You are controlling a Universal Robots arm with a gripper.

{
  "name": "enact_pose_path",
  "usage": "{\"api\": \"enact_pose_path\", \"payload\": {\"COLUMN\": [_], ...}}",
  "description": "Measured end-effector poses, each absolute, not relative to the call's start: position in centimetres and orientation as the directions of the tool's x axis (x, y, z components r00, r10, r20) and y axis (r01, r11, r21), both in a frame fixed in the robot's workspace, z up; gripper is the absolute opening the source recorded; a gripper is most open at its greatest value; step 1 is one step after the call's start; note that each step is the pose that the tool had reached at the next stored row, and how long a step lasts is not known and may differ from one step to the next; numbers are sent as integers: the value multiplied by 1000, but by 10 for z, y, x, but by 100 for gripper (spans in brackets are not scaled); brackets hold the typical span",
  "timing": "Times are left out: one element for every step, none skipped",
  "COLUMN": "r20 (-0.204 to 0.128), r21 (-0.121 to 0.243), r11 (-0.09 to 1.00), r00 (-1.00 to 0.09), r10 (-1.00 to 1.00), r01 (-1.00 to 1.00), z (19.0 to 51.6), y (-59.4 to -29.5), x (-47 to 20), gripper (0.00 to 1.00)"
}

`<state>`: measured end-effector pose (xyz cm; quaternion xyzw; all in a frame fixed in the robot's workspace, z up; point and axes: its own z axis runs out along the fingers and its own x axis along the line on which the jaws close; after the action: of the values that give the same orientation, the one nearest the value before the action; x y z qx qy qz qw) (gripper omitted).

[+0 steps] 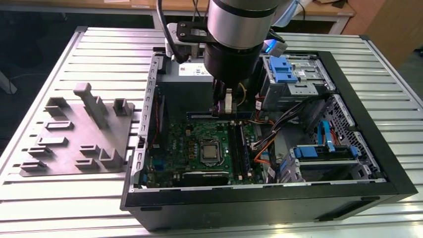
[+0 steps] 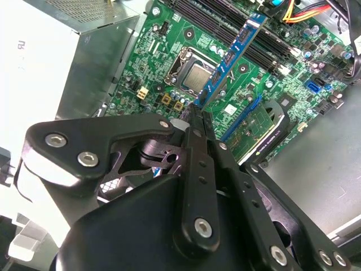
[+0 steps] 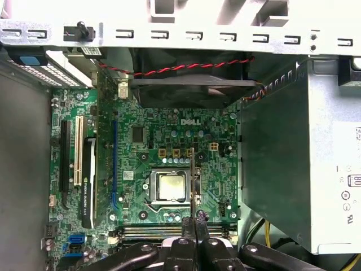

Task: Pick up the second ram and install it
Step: 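Insert the second ram into the second slot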

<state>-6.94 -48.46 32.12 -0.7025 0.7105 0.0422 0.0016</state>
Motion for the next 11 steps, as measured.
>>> {"api": "enact_pose_path", "payload": {"r20": [-62, -62, -61, -62, -62, -62, -62, -62, -62, -62, -62], "r21": [58, 58, 58, 58, 58, 58, 58, 58, 58, 58, 58], "r11": [9, 10, 11, 16, 28, 44, 62, 80, 98, 116, 134], "r00": [-13, -13, -15, -20, -31, -47, -65, -83, -101, -119, -137], "r10": [-998, -998, -998, -998, -998, -997, -996, -995, -993, -991, -989], "r01": [-998, -998, -998, -998, -998, -997, -996, -995, -994, -992, -989], "z": [321, 321, 321, 321, 321, 321, 321, 320, 320, 320, 320], "y": [-485, -485, -485, -485, -485, -485, -485, -485, -485, -485, -485], "x": [-69, -69, -69, -69, -69, -69, -69, -69, -69, -69, -69], "gripper": [12, 12, 12, 12, 12, 12, 12, 12, 12, 12, 12]}}
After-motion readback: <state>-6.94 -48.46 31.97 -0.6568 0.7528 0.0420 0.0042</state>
